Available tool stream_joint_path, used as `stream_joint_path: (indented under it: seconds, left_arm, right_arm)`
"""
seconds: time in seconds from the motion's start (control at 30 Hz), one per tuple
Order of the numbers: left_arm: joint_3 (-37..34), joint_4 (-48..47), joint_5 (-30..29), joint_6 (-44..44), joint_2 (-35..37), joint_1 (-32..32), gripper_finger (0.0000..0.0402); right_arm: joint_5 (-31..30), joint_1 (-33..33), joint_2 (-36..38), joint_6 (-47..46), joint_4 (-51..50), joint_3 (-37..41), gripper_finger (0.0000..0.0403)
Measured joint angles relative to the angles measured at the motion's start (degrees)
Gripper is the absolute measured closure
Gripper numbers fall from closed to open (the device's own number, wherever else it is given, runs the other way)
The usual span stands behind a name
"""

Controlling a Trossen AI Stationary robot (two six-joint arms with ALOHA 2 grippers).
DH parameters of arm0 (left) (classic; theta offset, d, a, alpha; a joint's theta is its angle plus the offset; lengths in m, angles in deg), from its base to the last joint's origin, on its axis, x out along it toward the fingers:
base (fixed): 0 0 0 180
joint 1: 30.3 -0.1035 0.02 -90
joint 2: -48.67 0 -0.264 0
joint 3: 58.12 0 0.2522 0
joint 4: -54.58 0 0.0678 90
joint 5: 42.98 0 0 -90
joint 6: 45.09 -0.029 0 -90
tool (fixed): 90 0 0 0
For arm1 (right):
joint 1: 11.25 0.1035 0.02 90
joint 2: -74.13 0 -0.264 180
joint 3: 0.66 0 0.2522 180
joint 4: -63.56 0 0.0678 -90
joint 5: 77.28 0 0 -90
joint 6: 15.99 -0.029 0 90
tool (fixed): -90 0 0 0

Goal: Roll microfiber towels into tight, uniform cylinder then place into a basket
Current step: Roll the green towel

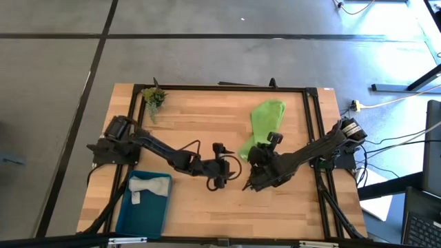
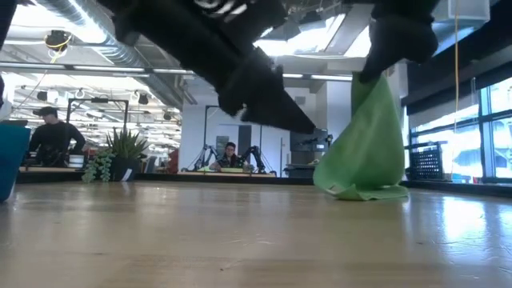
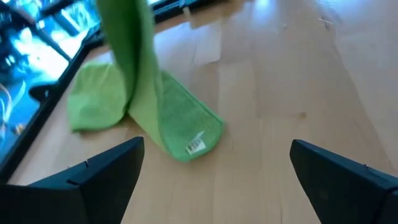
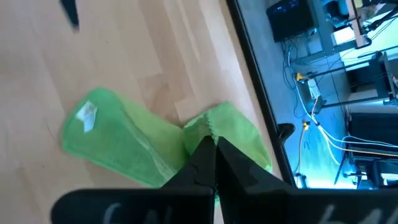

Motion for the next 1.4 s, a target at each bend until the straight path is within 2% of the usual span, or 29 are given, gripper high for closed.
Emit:
stream_joint_path:
  seconds: [0.17,0.3,0.83,1.13,1.23,1.4]
  left_arm:
    - [-0.02,7.43,3.96,-3.61,-4.28,-0.14,0.0007]
    - [-0.02,8.81,4.87,-3.22,-5.87,-0.13,0.0007]
    - [-0.07,12.70,3.63,7.27,-6.40,-0.48,0.0010]
    - [-0.07,14.94,7.70,6.41,-6.41,-0.04,0.0068]
    - [0.03,18.06,9.44,5.36,-8.64,0.04,0.0088]
    - [2.71,21.35,8.64,0.14,-13.36,-0.55,0.0107]
  right_arm:
    - [-0.48,-0.03,0.00,0.02,-0.20,-0.48,0.0401]
    - [-0.50,-0.06,0.00,-0.12,-0.29,-0.41,0.0401]
    - [-2.58,-0.23,0.00,-1.27,-0.24,-0.39,0.0401]
    - [-2.58,-1.96,0.00,-1.51,-0.24,-0.37,0.0401]
    - [-2.58,-2.63,0.00,-1.45,-0.24,-0.37,0.0401]
    - [-2.87,-3.01,-0.02,-0.51,-0.73,-0.39,0.0402]
